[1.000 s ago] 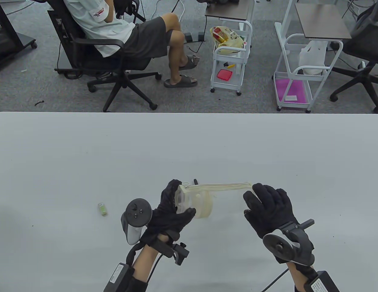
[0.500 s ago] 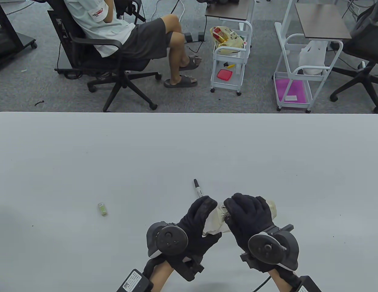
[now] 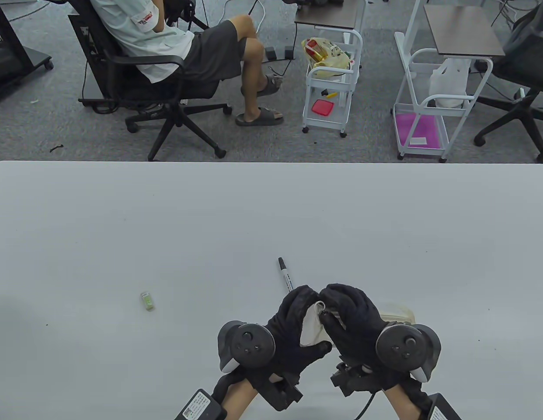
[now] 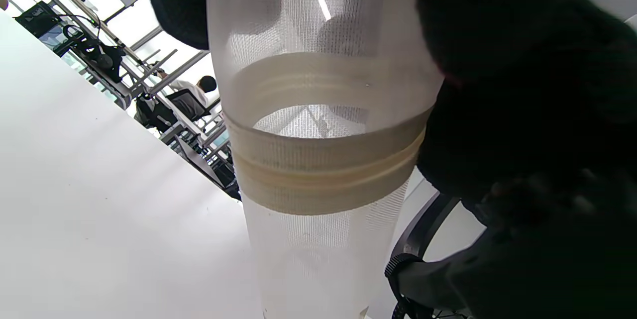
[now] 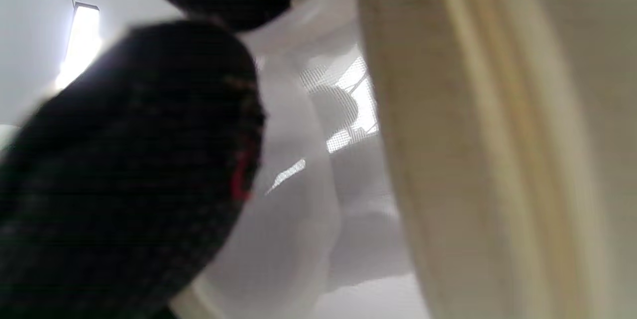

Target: Put marker and eraser into the pencil pouch

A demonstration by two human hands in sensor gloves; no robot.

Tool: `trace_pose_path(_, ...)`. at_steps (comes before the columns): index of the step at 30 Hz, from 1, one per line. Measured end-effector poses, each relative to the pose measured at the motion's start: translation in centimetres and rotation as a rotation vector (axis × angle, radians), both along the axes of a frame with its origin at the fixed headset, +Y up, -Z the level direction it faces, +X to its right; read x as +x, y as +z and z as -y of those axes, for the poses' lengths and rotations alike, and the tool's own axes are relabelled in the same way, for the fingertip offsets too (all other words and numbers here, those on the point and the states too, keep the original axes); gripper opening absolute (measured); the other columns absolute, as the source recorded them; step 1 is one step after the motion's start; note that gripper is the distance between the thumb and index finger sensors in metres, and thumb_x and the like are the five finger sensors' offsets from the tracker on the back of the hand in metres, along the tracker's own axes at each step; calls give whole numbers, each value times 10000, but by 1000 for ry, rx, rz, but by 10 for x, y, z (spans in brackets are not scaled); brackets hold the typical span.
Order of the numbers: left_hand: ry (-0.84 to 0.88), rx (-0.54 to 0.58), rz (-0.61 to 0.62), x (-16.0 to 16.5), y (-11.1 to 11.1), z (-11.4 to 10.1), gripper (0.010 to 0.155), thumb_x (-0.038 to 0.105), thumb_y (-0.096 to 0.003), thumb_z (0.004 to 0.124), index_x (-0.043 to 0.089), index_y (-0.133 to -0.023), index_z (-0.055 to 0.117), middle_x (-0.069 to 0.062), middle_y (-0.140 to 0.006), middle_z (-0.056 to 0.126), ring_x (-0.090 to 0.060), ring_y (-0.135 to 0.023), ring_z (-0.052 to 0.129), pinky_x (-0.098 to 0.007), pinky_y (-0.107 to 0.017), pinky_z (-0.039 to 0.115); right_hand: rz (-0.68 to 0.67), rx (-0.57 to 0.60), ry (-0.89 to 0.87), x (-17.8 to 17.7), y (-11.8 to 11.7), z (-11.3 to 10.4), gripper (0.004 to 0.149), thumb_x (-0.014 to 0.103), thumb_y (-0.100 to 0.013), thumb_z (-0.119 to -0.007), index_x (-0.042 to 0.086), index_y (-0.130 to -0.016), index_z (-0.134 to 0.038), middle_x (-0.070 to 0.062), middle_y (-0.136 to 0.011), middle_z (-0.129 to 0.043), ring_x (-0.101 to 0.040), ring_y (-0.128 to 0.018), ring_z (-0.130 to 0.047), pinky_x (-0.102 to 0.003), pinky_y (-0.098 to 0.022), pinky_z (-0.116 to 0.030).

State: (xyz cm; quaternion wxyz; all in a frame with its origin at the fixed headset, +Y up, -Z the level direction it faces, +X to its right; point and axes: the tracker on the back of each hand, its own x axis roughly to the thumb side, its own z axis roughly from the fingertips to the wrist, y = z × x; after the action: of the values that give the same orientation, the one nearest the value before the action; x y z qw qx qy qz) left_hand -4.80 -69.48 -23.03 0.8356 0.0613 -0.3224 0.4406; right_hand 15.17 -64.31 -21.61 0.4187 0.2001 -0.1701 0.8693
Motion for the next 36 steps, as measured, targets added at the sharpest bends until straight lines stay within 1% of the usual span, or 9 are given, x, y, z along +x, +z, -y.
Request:
trace_pose_path(3,66,-72,-7,-1,-4,1,925,584,-394,789,228,-1086,289,-131,-1141,404,-392,-1011,665,-512,-674,752,-44,54,16,-1,1,0,394,312,-480,-811,195,-853,-764,-145,-995,-698,-388,-890,-802,-683,-664,-556)
trace_pose_path(5,123,-114,-25,-5,-7,2,815,552,-410,785,274,-1059,379,-102,-1119,468,-372,-999,683,-536,-655,759,-60,71,50,-3,3,0,380,321,-473,-829,211,-834,-778,-144,-1011,-676,-398,-915,-776,-691,-671,-536)
trace_pose_path(6,144,-124,-19,-6,-9,2,793,526,-405,805,285,-1047,409,-98,-1109,487,-367,-987,693,-538,-646,760,-46,108,46,-4,4,0,373,319,-473,-833,205,-826,-787,-143,-1005,-686,-400,-912,-780,-693,-671,-536)
trace_pose_path(10,116,-67,-68,-13,-13,4,710,515,-418,794,338,-1014,452,-66,-1081,542,-329,-954,741,-500,-627,797,20,150,51,-5,6,1,358,359,-499,-767,165,-794,-823,-151,-989,-699,-409,-898,-784,-694,-662,-538)
trace_pose_path(15,159,-78,-94,-23,-20,6,692,517,-418,789,347,-1007,468,-63,-1083,546,-318,-964,742,-500,-638,792,107,112,71,7,1,0,359,332,-498,-787,82,-740,-876,-187,-997,-684,-450,-914,-749,-720,-655,-512)
trace_pose_path(19,230,-134,-107,-37,-29,10,694,520,-420,778,348,-1013,461,-73,-1094,542,-331,-977,735,-505,-654,777,207,35,98,33,-11,5,356,325,-499,-789,73,-732,-885,-203,-1007,-673,-476,-927,-722,-729,-655,-494)
trace_pose_path(26,339,-230,-156,-57,-42,18,703,516,-427,770,339,-1029,452,-60,-1107,562,-349,-973,754,-478,-631,800,394,-16,114,80,-25,7,350,334,-494,-787,78,-710,-887,-209,-1024,-645,-494,-963,-658,-725,-659,-493)
trace_pose_path(31,366,-255,-163,-66,-47,18,698,521,-425,774,343,-1028,471,-50,-1101,586,-341,-957,776,-465,-614,814,408,-54,7,102,-29,10,346,336,-495,-785,81,-703,-889,-206,-1019,-650,-490,-960,-662,-717,-655,-513)
trace_pose_path(36,376,-254,-158,-68,-47,14,694,535,-426,773,350,-1027,479,-44,-1092,606,-325,-935,799,-443,-590,831,393,-48,-41,106,-27,7,346,346,-496,-782,98,-715,-887,-204,-1021,-650,-490,-958,-666,-709,-653,-527)
